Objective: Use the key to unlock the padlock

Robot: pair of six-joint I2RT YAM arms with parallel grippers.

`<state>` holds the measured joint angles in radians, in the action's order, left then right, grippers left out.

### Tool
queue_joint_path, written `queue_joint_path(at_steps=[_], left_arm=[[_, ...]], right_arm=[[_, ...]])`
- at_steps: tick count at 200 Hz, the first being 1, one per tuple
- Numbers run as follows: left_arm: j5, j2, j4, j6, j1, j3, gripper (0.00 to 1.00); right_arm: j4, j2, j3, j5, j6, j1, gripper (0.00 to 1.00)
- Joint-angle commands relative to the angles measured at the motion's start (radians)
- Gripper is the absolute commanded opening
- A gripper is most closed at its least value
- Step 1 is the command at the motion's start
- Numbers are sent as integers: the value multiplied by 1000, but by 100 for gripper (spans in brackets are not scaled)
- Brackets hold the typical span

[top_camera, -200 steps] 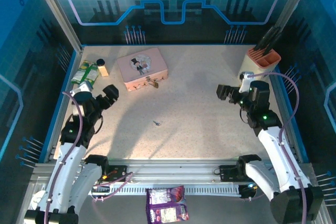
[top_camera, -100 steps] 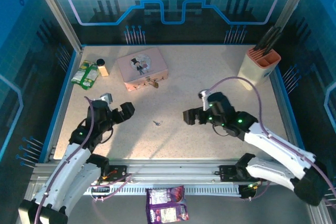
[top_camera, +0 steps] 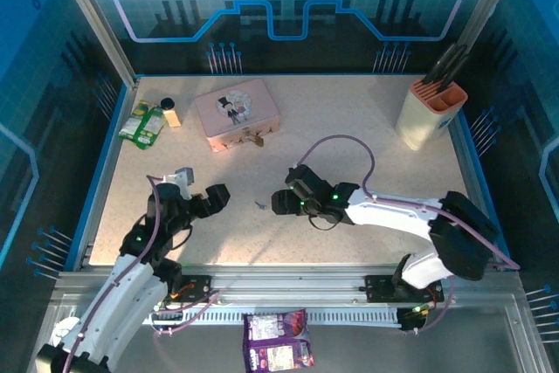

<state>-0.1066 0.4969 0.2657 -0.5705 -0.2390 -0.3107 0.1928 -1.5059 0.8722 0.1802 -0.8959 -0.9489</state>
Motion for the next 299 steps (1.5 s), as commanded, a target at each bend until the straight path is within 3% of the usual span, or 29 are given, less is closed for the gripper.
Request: queue_joint_path(at_steps=[1,40,92,299], left_arm=[[-35,-32,-21,15,-5,13,99],[-78,-42,-43,14,-7,16,99],[-46,-69,2,17,-7,2,99],[-39,-113,25,7,-10,-3,99]], right_arm=[[-50,-91,96,2,-83,-12,67],[-17,-249,226,-7,-88,-27,59],[88,-368,342,31,-66,-52,47],[190,-491,417,133,-101,-98,30]])
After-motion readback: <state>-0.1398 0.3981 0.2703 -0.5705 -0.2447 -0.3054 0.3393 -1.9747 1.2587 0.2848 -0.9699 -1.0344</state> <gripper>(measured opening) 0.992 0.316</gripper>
